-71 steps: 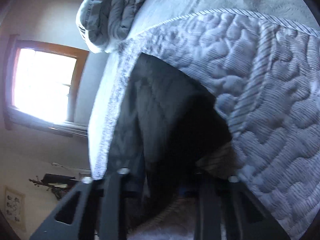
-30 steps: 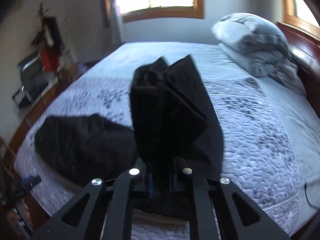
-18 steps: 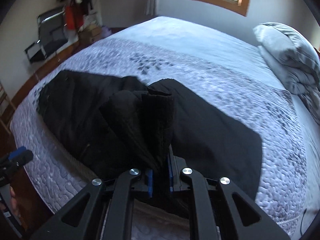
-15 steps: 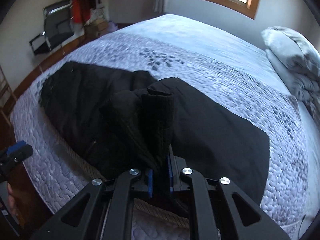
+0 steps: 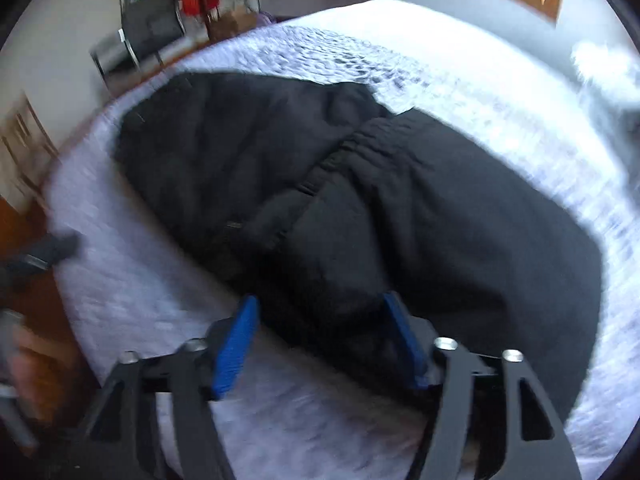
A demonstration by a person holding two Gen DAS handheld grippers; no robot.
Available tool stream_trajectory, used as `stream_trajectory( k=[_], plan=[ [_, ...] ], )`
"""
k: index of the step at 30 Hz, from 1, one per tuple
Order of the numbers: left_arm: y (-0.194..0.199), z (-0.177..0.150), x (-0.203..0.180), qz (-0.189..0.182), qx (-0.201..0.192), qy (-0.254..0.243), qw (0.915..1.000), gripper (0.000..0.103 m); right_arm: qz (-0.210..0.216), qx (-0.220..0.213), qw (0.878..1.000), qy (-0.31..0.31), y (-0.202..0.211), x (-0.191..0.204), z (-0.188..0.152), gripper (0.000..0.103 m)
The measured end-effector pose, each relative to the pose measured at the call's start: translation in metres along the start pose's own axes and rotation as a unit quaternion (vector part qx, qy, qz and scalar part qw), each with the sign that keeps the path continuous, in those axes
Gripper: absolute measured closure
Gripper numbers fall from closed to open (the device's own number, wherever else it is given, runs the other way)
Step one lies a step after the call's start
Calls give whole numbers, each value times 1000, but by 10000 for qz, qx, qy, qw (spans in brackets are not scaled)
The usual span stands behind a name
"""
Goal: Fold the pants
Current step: 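Lay the leg down, open the right gripper and withdraw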
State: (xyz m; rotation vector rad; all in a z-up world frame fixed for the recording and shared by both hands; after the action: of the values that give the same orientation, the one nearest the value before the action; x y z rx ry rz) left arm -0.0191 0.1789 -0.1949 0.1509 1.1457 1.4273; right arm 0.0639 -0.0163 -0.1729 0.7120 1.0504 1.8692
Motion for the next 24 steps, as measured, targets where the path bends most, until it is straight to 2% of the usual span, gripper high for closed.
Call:
stream_trajectory(
  k=[2,5,8,11,12,14,19,21,24],
  plan=[
    [0,0,-1,-19,-1,13,10000,5,473,-122,9982,-350,15,-10,2,35],
    [0,0,-3,-33,-12,0,10000,5,676,-389,9931,-878,34,-32,14,37],
    [-1,1,-5,-42,13,-30,10000,5,406,-617,9910,-1117,40,-51,28,38],
    [-2,1,-6,-34,20,-61,10000,5,87,-583,9925,-1067,28,-56,39,41],
    [-1,0,-6,-32,19,-59,10000,5,-147,-583,9930,-1013,21,-57,44,42],
    [-1,1,-5,-39,15,-25,10000,5,-780,-696,9919,-715,9,-48,40,39],
    [-1,3,1,-8,25,21,10000,5,-1307,-620,9894,-111,-23,-19,23,37],
    [-2,3,3,-7,50,66,10000,5,-1351,-632,9888,-64,-25,-16,20,37],
    [-3,2,5,-5,67,86,9999,5,-1039,-692,9917,-316,-13,-23,20,38]
  ],
)
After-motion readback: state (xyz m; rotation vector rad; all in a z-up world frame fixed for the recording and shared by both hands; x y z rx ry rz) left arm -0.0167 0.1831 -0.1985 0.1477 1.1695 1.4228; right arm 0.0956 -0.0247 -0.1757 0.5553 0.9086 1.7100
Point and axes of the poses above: each gripper's, at about its wrist camera, not at the fingertips, and y roughly against the way its jaws point, x to its left, z to its top, the point moved 2 cm from there along -y, roughly the way its jaws point, and after that the axes turned 10 degrees about -z, right-handed, at the moved point
